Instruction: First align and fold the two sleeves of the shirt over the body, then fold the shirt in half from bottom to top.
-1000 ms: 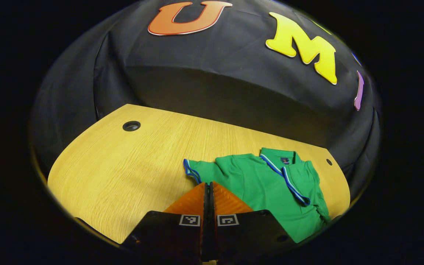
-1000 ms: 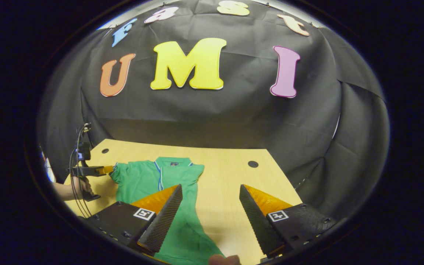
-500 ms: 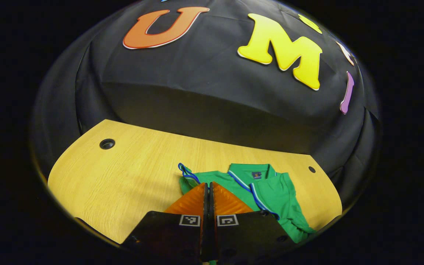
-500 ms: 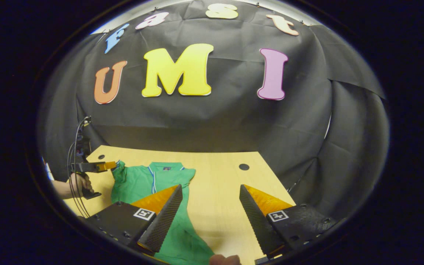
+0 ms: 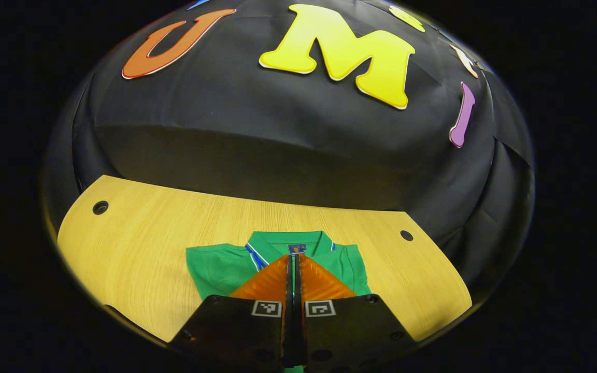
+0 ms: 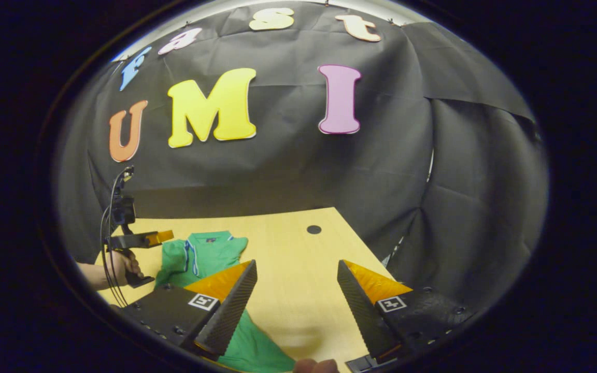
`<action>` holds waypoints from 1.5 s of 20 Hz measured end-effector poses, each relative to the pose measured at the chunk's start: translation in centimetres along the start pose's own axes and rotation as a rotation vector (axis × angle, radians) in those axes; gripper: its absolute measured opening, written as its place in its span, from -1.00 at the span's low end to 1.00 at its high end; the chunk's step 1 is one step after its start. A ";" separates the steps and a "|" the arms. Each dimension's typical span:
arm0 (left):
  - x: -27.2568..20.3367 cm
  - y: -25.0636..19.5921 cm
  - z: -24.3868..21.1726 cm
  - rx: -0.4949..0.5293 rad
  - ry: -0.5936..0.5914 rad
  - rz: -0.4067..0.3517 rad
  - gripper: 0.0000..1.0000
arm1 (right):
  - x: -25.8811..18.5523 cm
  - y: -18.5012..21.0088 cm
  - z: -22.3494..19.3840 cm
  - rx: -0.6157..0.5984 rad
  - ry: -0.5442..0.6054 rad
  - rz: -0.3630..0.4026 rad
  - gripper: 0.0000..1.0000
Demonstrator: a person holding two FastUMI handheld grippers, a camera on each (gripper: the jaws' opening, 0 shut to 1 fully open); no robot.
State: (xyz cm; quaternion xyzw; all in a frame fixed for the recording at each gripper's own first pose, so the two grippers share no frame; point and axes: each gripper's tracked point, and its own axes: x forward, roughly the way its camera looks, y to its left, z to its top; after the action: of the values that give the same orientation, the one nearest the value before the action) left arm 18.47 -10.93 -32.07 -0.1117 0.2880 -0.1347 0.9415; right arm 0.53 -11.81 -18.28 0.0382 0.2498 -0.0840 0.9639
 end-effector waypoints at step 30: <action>-30.0 6.6 -15.8 0.067 0.262 0.229 0.98 | -2.5 5.7 -15.3 -0.334 0.306 0.331 0.92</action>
State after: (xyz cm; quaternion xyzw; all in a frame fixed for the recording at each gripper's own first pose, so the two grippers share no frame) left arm -13.22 2.69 -31.37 -0.0281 0.4144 -0.0493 0.9083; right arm -7.85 -4.11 -30.19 -0.0686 0.3931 0.1234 0.9086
